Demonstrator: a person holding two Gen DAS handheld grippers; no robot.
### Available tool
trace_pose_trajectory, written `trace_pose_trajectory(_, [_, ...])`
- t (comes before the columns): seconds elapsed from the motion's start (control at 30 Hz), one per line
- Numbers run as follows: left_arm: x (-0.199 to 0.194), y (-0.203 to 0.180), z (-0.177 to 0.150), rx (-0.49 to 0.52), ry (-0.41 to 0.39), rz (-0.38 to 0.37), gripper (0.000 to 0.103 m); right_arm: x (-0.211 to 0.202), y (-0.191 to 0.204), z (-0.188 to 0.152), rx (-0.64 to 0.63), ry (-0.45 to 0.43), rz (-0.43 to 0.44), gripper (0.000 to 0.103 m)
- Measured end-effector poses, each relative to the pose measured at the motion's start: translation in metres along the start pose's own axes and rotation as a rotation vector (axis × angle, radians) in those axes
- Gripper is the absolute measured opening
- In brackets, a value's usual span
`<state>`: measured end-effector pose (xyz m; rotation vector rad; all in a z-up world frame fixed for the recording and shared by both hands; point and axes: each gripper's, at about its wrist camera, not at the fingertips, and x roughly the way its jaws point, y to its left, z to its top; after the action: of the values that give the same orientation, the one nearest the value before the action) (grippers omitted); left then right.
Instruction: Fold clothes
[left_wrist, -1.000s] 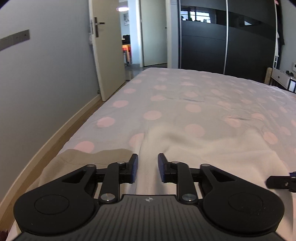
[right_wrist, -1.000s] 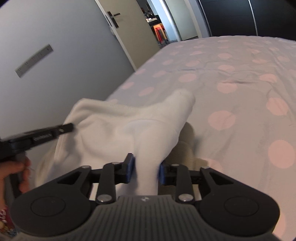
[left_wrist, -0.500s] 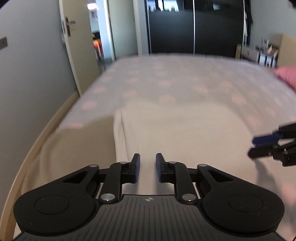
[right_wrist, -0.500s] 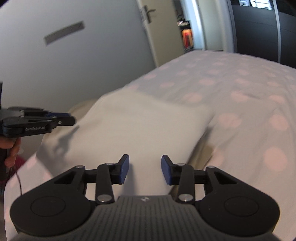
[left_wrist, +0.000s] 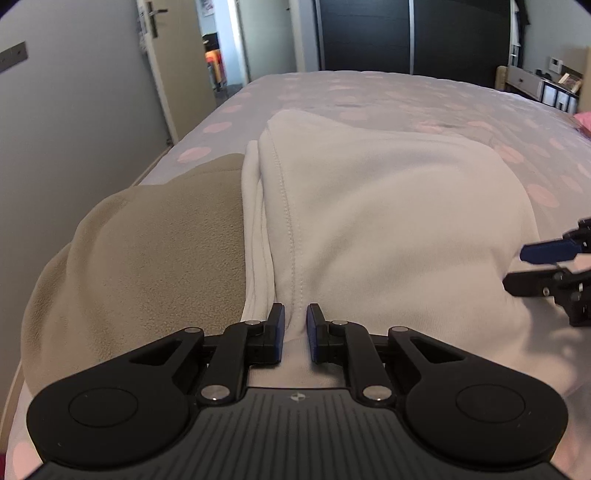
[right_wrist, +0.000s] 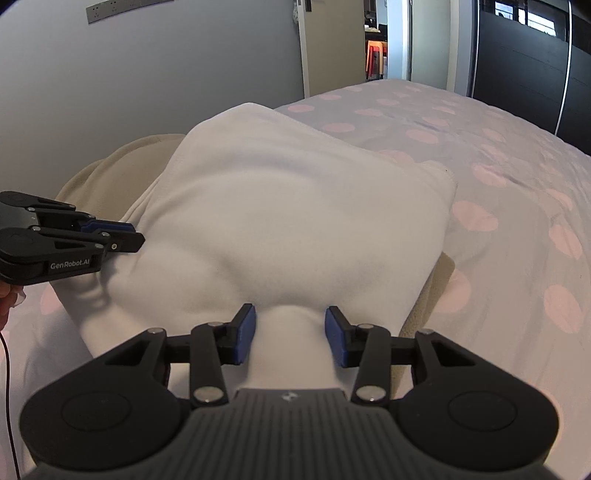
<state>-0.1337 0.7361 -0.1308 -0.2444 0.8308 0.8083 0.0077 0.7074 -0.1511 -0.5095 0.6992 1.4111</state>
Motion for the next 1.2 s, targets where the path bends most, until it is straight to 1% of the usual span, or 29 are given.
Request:
trace_pose_trajectory(0.1, [-0.016,-0.006,0.003,-0.043,-0.003,0.021,0.012,-0.01,0.002,0.004,0.019,0.025,-0.017,0.047])
trace_pose_trajectory(0.13, [-0.026,-0.009,0.002,-0.067,-0.017,0.029,0.012,-0.015,0.003,0.005,0.027,0.032,-0.022,0.047])
trace_pose_trajectory(0.2, [-0.051,-0.016,-0.001,-0.086,-0.054,0.046,0.015,-0.033,0.004,0.008,0.037,0.027,-0.027,0.045])
trace_pose_trajectory(0.27, [-0.078,-0.022,-0.001,-0.122,-0.07,0.033,0.025,-0.055,0.004,0.01,0.052,0.01,-0.017,0.045])
trace_pose_trajectory(0.3, [-0.091,-0.025,-0.001,-0.141,-0.078,0.027,0.027,-0.067,0.004,0.01,0.061,-0.002,-0.007,0.046])
trace_pose_trajectory(0.33, [-0.106,-0.03,0.0,-0.144,-0.088,0.027,0.033,-0.079,0.005,0.011,0.067,-0.007,0.001,0.046])
trace_pose_trajectory(0.37, [-0.121,-0.037,0.0,-0.135,-0.096,0.048,0.045,-0.092,0.007,0.011,0.072,-0.01,0.009,0.046])
trace_pose_trajectory(0.4, [-0.137,-0.043,0.0,-0.126,-0.104,0.068,0.051,-0.103,0.01,0.012,0.069,-0.003,0.011,0.046])
trace_pose_trajectory(0.43, [-0.153,-0.048,-0.001,-0.131,-0.115,0.074,0.057,-0.114,0.013,0.011,0.061,0.004,0.006,0.046])
trace_pose_trajectory(0.5, [-0.185,-0.059,-0.003,-0.142,-0.137,0.084,0.06,-0.139,0.022,0.009,0.043,0.002,-0.001,0.047])
trace_pose_trajectory(0.53, [-0.2,-0.062,-0.005,-0.175,-0.139,0.087,0.064,-0.151,0.026,0.007,0.034,0.0,-0.006,0.049])
trace_pose_trajectory(0.57, [-0.214,-0.064,-0.009,-0.212,-0.144,0.082,0.071,-0.164,0.03,0.004,0.024,-0.002,-0.018,0.055])
trace_pose_trajectory(0.6, [-0.227,-0.066,-0.013,-0.249,-0.149,0.078,0.074,-0.176,0.035,0.002,0.015,-0.002,-0.033,0.057])
trace_pose_trajectory(0.67, [-0.251,-0.073,-0.023,-0.295,-0.161,0.077,0.075,-0.201,0.041,-0.005,0.012,-0.007,-0.036,0.057])
trace_pose_trajectory(0.73, [-0.267,-0.083,-0.031,-0.311,-0.153,0.098,0.075,-0.226,0.046,-0.013,0.026,-0.007,-0.032,0.058])
trace_pose_trajectory(0.8, [-0.283,-0.092,-0.041,-0.322,-0.148,0.116,0.075,-0.248,0.05,-0.022,0.04,-0.016,-0.028,0.063])
trace_pose_trajectory(0.9, [-0.307,-0.103,-0.057,-0.337,-0.174,0.116,0.075,-0.279,0.06,-0.039,0.031,-0.034,-0.034,0.064])
trace_pose_trajectory(1.0, [-0.321,-0.116,-0.068,-0.32,-0.181,0.128,0.075,-0.301,0.069,-0.057,0.003,-0.054,-0.056,0.064])
trace_pose_trajectory(1.1, [-0.333,-0.125,-0.079,-0.313,-0.191,0.138,0.075,-0.319,0.075,-0.075,0.02,-0.074,-0.069,0.067])
trace_pose_trajectory(1.2, [-0.339,-0.13,-0.092,-0.349,-0.201,0.141,0.076,-0.332,0.08,-0.091,0.042,-0.09,-0.077,0.069])
